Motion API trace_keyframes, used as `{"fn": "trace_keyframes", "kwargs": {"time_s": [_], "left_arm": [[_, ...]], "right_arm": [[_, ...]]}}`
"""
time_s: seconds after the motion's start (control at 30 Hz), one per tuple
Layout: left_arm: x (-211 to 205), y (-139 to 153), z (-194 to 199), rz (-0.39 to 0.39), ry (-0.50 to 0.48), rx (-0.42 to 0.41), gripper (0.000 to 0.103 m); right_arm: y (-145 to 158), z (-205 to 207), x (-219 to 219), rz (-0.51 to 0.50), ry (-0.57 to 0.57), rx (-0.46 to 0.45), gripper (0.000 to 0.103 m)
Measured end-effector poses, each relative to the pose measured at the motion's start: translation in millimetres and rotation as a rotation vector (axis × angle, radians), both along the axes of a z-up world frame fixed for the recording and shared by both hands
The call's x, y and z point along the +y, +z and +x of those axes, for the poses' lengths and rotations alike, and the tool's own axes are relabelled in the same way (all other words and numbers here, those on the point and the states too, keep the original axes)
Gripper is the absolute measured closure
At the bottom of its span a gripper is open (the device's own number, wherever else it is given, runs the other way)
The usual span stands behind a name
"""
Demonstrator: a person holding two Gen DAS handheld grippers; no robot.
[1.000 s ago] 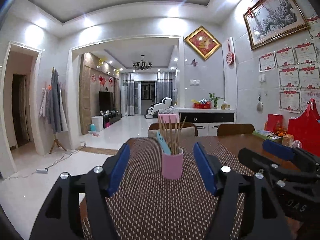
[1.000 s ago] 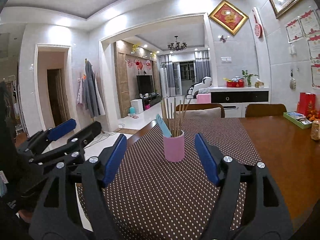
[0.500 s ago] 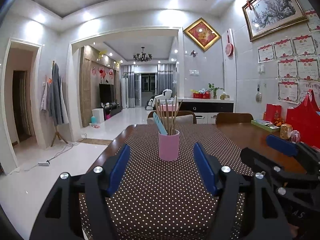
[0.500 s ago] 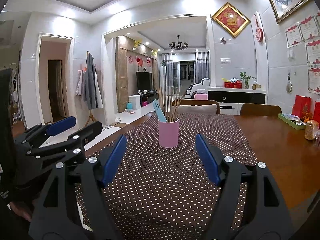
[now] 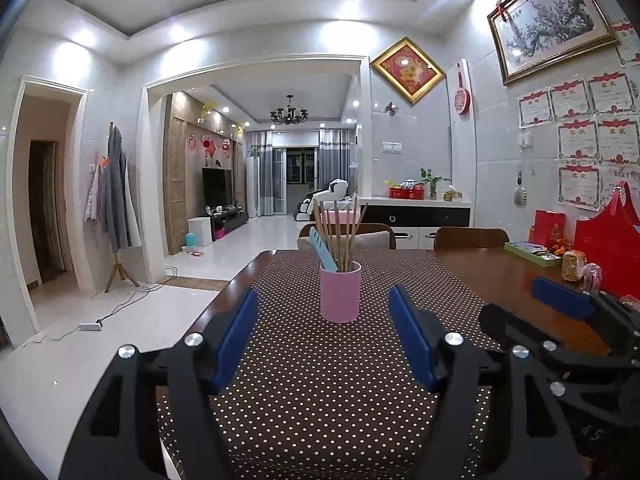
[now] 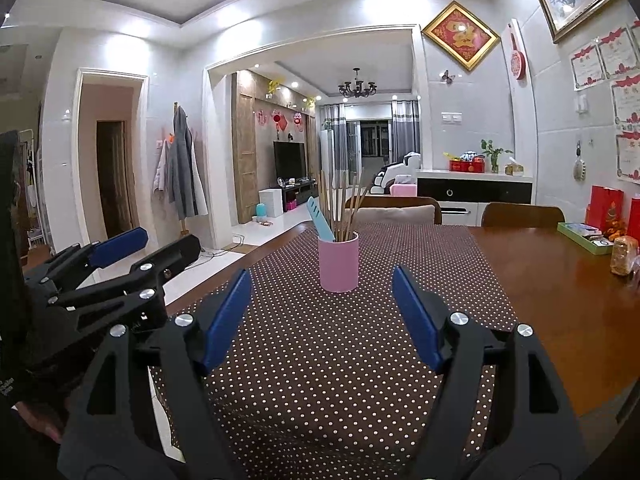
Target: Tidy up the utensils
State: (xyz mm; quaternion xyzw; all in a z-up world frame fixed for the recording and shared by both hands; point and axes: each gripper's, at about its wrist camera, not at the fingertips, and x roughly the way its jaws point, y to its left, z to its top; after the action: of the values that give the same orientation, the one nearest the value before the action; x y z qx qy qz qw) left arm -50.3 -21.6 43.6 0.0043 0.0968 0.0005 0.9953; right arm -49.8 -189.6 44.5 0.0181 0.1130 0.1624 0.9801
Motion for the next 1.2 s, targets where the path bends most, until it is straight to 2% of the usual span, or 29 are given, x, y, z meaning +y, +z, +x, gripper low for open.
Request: {"fn": "trace_keyframes", "kwargs": {"time_s": [1.2], "left_arm": [[-6.0, -1.1, -1.4, -0.001, 0.004, 0.012, 0.033]], "right_arm": [[-5.8, 1.1, -4.4, 0.029, -0.003, 0.035, 0.027]]}}
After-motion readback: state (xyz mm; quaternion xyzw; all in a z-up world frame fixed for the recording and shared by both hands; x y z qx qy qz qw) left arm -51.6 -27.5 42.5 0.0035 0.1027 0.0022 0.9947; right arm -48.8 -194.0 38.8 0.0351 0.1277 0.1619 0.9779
